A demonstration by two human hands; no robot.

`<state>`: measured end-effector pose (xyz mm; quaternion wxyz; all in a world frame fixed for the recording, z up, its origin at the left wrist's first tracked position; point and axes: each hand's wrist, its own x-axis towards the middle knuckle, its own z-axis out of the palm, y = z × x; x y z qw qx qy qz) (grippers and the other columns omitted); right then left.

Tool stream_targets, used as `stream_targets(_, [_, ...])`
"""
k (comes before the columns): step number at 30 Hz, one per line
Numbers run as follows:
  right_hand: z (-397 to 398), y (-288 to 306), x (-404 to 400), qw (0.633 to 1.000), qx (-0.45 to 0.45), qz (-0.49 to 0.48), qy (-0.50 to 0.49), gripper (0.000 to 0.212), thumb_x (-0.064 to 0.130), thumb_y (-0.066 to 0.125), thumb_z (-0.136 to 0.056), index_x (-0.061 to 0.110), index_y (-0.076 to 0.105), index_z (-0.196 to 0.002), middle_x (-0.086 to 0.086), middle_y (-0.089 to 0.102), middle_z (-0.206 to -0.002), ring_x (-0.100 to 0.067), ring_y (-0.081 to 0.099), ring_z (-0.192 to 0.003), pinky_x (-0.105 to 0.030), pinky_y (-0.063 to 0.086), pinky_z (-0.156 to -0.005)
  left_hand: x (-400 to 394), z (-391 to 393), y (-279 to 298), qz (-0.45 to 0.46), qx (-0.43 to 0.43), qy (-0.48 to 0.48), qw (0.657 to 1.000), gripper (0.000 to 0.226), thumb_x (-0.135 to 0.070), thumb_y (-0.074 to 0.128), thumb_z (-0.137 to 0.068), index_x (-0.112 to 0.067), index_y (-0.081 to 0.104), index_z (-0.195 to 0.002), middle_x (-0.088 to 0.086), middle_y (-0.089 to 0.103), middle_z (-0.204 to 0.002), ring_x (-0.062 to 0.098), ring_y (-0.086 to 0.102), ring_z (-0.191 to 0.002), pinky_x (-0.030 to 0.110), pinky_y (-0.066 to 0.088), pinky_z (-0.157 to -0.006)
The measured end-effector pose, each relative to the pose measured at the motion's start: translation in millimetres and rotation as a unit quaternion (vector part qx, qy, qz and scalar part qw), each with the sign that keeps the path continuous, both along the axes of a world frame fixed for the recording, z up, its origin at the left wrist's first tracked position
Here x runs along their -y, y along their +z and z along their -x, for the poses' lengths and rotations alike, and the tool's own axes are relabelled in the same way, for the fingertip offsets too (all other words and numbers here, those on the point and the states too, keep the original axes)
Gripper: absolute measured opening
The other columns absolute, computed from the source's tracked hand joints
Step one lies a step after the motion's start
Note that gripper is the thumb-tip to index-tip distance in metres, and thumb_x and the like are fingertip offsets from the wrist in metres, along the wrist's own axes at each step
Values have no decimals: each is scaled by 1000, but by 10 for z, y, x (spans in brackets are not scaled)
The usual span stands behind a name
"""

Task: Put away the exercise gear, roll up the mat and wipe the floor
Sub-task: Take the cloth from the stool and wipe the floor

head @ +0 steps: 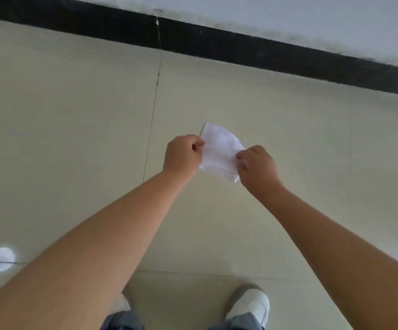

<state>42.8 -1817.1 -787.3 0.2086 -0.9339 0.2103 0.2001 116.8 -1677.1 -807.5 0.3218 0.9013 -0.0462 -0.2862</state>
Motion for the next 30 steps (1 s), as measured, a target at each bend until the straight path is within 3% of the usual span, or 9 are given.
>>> stream_targets(4, [165,-890,-106,978,-121,78,150,33,27,44,-96,11,54,-122,-9,51,-121,-28,56,-107,-32,43,-87,-153,-52,-772,-166,12,-207,964,26,-10,46,-90,-10,67,-106,13,62,-113,32,61,-101,28,43,-74])
stream_targets(8, [100,-1226,-131,963,49,156,213,42,40,80,-64,15,72,-97,-10,69,-96,-29,69,-81,-36,55,-72,-267,-240,-914,-188,137,-269,935,27,-16,42,-94,-11,64,-110,9,55,-114,29,56,-107,33,46,-76])
stream_targets(11, [170,-1417,-262,958,11,103,268,52,47,45,-76,18,63,-115,-14,67,-117,-32,67,-104,-47,53,-84,-360,-355,-881,-172,172,-230,942,27,-15,42,-94,-10,64,-109,8,54,-114,26,52,-110,33,45,-75])
stream_targets(14, [153,-1551,-238,968,-21,108,226,56,50,30,-87,15,45,-127,-18,59,-130,-36,60,-115,-50,51,-86,-501,-408,-869,-164,176,-161,957,24,-13,45,-93,-8,66,-104,10,56,-112,27,53,-108,33,44,-75])
stream_targets(17, [-142,-1524,-69,988,-16,120,92,58,45,30,-97,16,28,-147,-17,20,-156,-35,22,-143,-49,22,-114,-694,-399,-880,-155,162,-103,969,23,-11,46,-93,-6,66,-103,12,58,-111,28,54,-107,33,44,-78])
stream_targets(19, [-323,-1538,16,992,-43,112,45,59,43,30,-99,25,10,-151,-6,-4,-160,-27,-5,-147,-46,0,-118,-862,-392,-923,-165,170,-102,966,24,-10,47,-92,-6,66,-105,11,58,-113,28,54,-109,33,44,-78])
stream_targets(24, [-737,-1578,-420,991,-16,73,108,57,39,26,-101,24,6,-151,-4,-10,-159,-27,-12,-147,-42,-4,-118,-1378,-330,-998,-202,218,-105,949,23,2,58,-83,-1,70,-102,18,66,-109,39,59,-106,42,51,-78])
stream_targets(27, [-639,-1655,-874,963,24,65,261,60,45,12,-95,23,14,-151,-5,0,-160,-25,-3,-147,-41,1,-118,-1604,-269,-1107,-220,261,-164,925,22,1,58,-75,3,73,-91,23,71,-100,44,67,-95,49,56,-69])
stream_targets(30, [-252,-1739,-1002,941,76,62,324,57,39,24,-90,14,52,-133,-9,51,-140,-26,48,-130,-36,31,-112,-1610,-183,-1223,-209,284,-221,909,42,-16,38,-84,3,72,-96,20,71,-106,40,67,-102,41,55,-81])
